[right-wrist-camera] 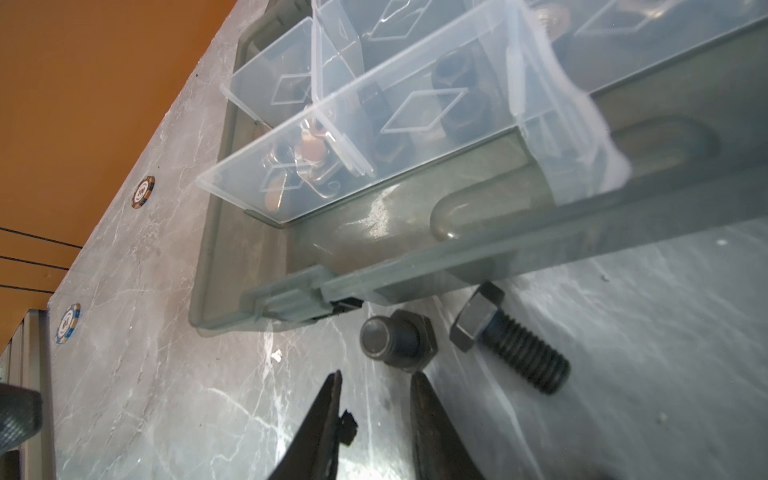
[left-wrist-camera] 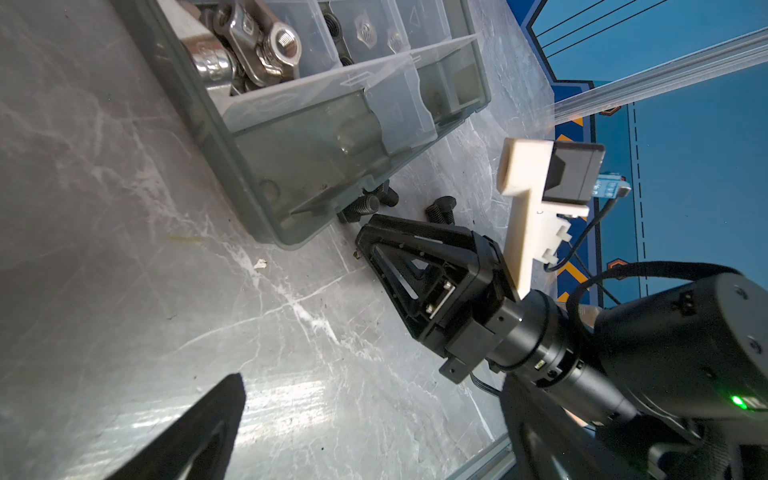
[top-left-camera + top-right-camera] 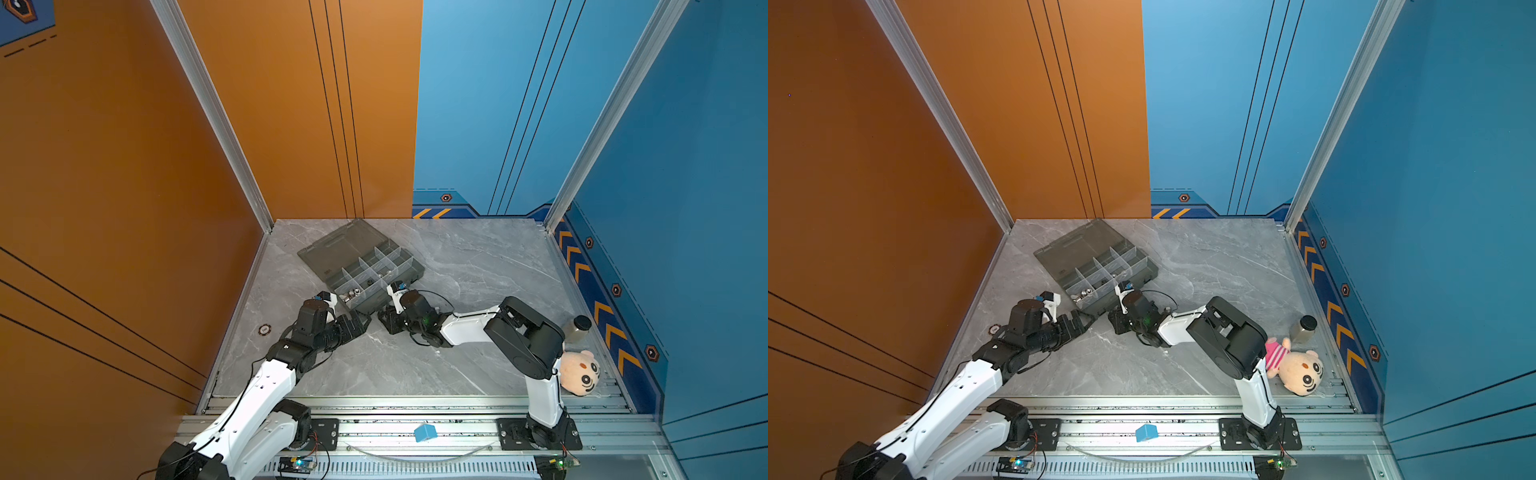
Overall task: Sort the screws and nuts into containers
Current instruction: 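Lower the right gripper around a black bolt head near the box edge, then close the right gripper on the black bolt and lift it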
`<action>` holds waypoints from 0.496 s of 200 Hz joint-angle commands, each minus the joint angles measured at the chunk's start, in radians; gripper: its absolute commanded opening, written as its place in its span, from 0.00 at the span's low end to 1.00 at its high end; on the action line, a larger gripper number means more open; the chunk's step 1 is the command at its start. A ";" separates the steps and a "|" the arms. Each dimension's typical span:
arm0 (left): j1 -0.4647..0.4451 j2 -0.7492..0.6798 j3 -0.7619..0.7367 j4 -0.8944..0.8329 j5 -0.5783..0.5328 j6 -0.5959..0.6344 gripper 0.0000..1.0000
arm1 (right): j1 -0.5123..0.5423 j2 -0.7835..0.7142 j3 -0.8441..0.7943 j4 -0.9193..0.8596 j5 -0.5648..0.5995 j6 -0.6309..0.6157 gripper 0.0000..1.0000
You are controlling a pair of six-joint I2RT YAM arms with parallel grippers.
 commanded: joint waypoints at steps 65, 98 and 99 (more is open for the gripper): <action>0.011 0.010 -0.005 0.007 0.025 0.001 0.98 | -0.006 0.037 0.058 -0.002 0.039 -0.045 0.30; 0.011 0.013 -0.006 0.041 0.025 0.002 0.98 | -0.004 0.054 0.072 -0.004 0.038 -0.051 0.30; 0.011 0.013 -0.006 0.041 0.025 0.001 0.98 | -0.004 0.054 0.072 -0.004 0.039 -0.051 0.30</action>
